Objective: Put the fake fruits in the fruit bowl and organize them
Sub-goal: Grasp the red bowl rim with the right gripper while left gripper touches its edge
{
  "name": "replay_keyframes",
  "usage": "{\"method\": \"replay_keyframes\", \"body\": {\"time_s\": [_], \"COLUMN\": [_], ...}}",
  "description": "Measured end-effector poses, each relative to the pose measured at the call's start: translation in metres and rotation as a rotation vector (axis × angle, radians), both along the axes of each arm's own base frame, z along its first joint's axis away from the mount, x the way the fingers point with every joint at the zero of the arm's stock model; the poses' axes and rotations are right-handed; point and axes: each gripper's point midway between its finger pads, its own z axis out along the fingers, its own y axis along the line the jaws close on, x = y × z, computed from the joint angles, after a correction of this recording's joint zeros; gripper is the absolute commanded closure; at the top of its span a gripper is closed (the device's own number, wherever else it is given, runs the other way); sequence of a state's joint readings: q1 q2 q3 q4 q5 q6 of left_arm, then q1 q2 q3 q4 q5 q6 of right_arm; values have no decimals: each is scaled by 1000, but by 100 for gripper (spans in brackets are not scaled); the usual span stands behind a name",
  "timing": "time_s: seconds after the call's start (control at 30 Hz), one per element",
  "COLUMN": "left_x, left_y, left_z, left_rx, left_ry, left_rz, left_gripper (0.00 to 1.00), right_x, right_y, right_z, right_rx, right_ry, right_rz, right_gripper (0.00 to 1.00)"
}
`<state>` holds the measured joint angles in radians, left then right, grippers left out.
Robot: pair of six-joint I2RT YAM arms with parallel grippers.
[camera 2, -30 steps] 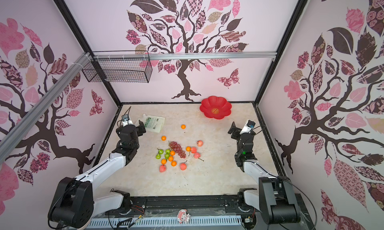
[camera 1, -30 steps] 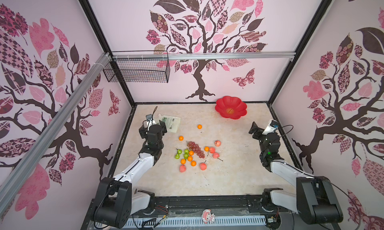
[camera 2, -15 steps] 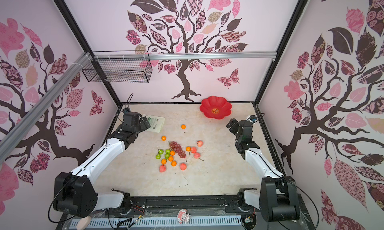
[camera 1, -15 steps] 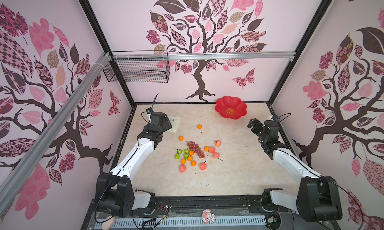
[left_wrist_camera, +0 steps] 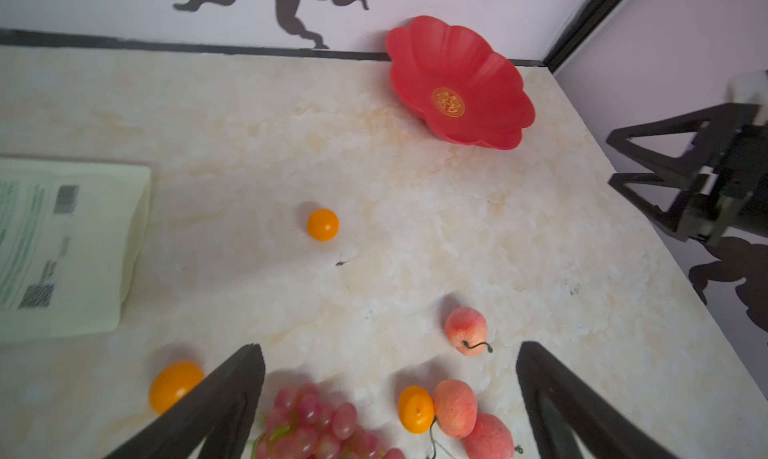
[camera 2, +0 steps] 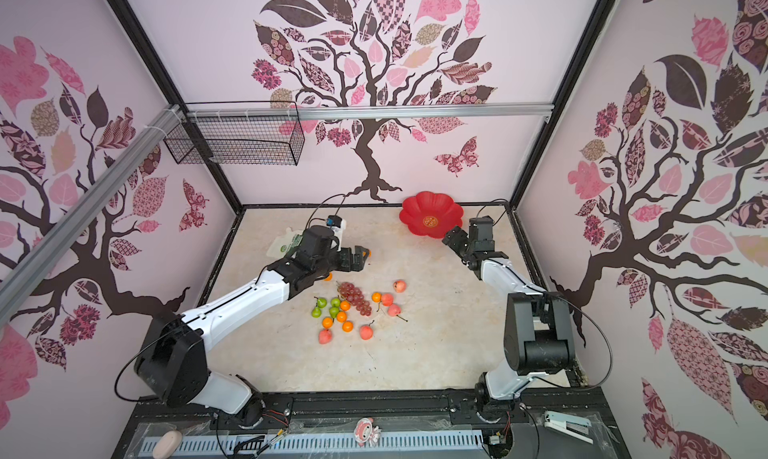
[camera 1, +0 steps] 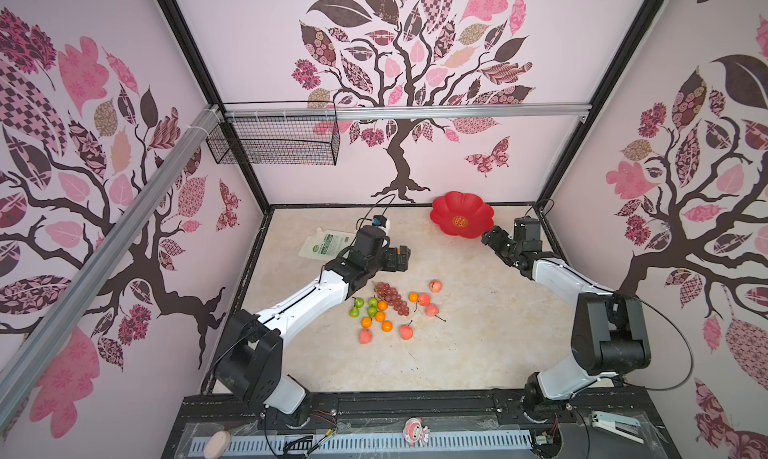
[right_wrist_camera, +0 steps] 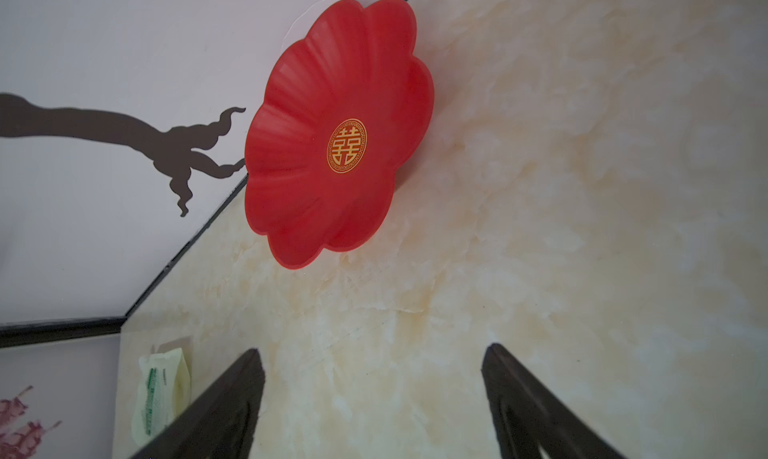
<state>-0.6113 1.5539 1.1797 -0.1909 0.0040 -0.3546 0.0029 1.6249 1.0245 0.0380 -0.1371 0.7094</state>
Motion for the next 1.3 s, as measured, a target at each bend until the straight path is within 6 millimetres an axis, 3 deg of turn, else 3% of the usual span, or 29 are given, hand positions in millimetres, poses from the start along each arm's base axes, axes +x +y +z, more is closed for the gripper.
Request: {"method": "replay_keyframes", "body": {"time_s": [0.2, 0.37, 0.53, 0.73, 1.07, 1.3], "left_x": [17, 39, 59, 59, 56, 58], "left_y": [-39, -70, -101, -120, -137, -139], "left_z": [47, 59, 38, 1, 7, -7], "left_rx": [-64, -133, -217, -272, -335, -327], "left_ry": [-86, -89, 8, 130, 109, 129], "left_rz": [-117, -175, -195, -203, -221, -215], "left_gripper": [2, 2, 5, 5, 5, 5], "right_x": [27, 46, 57, 73, 90, 91], "right_y": [-2, 3, 8, 12, 12, 13], "right_z": [-18, -32, -52, -65, -74, -87], "right_rx": [53, 95, 124, 142, 142, 146], "right_ry": [59, 95, 150, 186, 225, 264], "right_rz": [-14, -6, 6, 22, 28, 28], "right_gripper": [35, 43, 40, 42, 53, 61]}}
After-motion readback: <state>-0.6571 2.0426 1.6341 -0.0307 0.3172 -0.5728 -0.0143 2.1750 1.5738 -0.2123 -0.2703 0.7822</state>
